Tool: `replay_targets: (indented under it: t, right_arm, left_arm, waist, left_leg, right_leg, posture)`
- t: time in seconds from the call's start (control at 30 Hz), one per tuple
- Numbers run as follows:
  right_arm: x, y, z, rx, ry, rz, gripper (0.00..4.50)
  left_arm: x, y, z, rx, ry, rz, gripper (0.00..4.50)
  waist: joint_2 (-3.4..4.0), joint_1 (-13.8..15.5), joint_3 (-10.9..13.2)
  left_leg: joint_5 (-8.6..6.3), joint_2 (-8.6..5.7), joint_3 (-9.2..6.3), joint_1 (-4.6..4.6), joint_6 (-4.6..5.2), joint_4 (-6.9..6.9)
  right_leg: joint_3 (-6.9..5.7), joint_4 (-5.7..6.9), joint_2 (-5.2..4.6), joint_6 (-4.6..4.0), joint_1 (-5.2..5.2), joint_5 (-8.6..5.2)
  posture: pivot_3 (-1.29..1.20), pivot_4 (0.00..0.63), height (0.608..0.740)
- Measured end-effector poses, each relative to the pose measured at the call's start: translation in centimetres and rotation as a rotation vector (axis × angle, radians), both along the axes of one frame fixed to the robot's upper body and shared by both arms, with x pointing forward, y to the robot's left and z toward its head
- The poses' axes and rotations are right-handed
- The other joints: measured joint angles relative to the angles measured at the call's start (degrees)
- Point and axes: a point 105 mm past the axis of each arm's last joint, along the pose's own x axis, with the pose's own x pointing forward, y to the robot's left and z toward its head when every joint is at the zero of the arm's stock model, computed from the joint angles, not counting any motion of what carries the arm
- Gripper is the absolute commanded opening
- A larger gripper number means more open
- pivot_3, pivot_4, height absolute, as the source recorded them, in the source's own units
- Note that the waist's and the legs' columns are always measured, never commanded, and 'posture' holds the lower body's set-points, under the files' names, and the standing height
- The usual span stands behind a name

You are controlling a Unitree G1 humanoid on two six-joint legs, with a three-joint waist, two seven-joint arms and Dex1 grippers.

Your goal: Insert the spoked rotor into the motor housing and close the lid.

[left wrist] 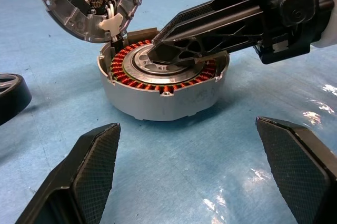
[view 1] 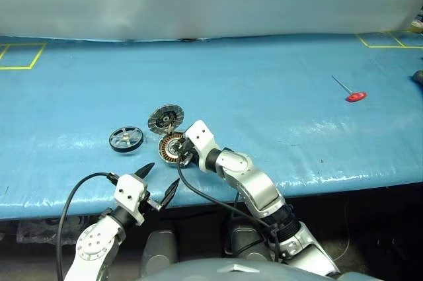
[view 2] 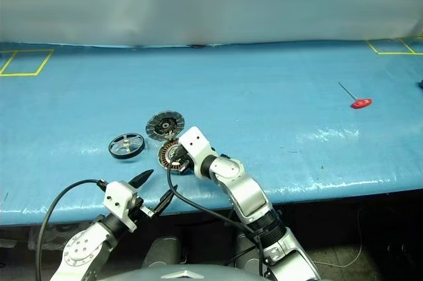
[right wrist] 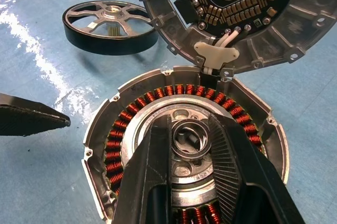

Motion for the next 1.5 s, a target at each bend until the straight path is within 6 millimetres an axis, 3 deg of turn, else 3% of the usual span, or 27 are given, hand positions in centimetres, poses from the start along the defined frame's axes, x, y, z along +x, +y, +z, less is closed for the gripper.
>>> replay_targets:
  t: [1.5]
  right_arm:
    - [-0.19,0.31,0.04,0.008,0.002,0.008,0.67]
  left_arm:
    - [-0.02,0.00,-0.34,0.001,0.026,0.001,4.50]
  waist:
    - [0.00,-0.02,0.00]
  left_leg:
    - [0.00,0.00,0.00,-0.01,0.00,0.00]
  right_leg:
    - [0.00,0.00,0.00,0.00,0.00,0.00]
  posture:
    - [0.00,0.150,0.740]
